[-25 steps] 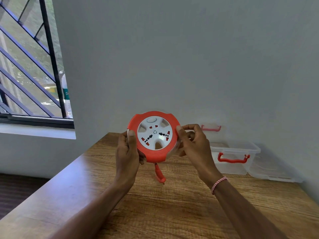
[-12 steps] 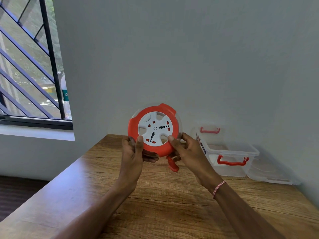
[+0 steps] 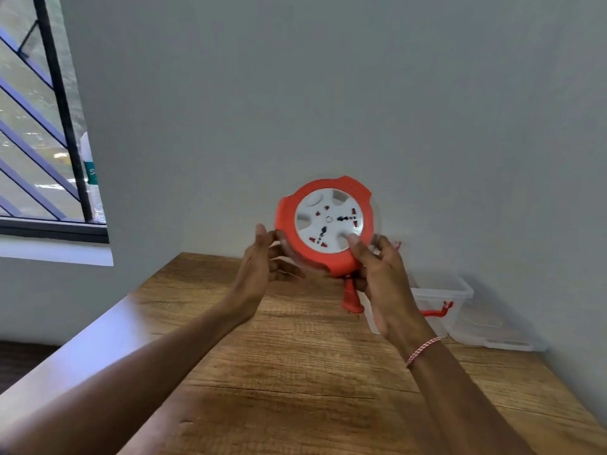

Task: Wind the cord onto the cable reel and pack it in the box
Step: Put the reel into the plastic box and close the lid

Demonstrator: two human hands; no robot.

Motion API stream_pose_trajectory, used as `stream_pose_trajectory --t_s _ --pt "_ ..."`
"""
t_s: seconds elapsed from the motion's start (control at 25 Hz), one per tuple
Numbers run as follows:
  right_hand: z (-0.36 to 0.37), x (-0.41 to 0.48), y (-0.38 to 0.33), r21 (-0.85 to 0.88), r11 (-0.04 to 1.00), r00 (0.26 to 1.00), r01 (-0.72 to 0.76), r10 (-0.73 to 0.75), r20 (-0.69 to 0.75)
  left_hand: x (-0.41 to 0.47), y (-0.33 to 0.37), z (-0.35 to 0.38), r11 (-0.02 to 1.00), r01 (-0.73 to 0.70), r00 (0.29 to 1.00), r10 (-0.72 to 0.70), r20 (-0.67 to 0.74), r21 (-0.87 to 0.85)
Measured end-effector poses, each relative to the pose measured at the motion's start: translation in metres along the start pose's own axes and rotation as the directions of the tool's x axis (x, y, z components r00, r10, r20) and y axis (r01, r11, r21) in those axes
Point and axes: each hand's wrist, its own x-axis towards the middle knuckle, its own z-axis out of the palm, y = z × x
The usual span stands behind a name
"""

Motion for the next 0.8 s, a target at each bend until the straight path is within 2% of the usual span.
stream_pose_trajectory --t_s 0.04,0.12,0.2,0.24,0.36,0.44,0.56,0.68,0.8 --pt "-0.008 0.002 -0.007 0.039 0.999 1.000 -0.001 0.002 -0.023 0.015 -0.003 0.006 1.000 0.024 1.000 -0.024 -0.002 0.017" --pt "-0.027 0.007 -0.019 0.054 0.998 0.998 0.019 -0.016 -0.066 0.047 -0.017 0.020 0.984 0.087 0.995 -0.092 0.024 0.158" --pt "-0.041 0.011 -0.025 0.037 0.999 0.994 0.039 -0.036 -0.101 0.077 -0.038 0.037 0.924 0.216 0.966 -0.249 0.068 0.314" --pt "-0.047 0.014 -0.027 0.028 0.999 0.992 0.046 -0.042 -0.122 0.089 -0.047 0.046 0.893 0.294 0.936 -0.341 0.088 0.340" --pt "-0.066 0.024 -0.031 0.057 0.997 0.981 0.052 -0.040 -0.192 0.120 -0.058 0.078 0.828 0.462 0.841 -0.523 0.139 0.319" --pt "-0.077 0.025 -0.033 0.085 0.995 0.976 0.043 -0.024 -0.218 0.129 -0.060 0.095 0.812 0.511 0.804 -0.568 0.178 0.281" --pt "-0.086 0.024 -0.037 0.081 0.995 0.968 -0.050 0.069 -0.242 0.136 -0.054 0.104 0.796 0.549 0.770 -0.601 0.217 0.256" --pt "-0.086 0.021 -0.055 0.086 0.982 0.949 -0.168 0.184 -0.256 0.138 -0.033 0.103 0.765 0.586 0.760 -0.633 0.146 0.266" --pt "-0.083 0.014 -0.073 0.081 0.958 0.924 -0.275 0.287 -0.254 0.118 -0.010 0.086 0.700 0.675 0.702 -0.707 0.091 0.234"
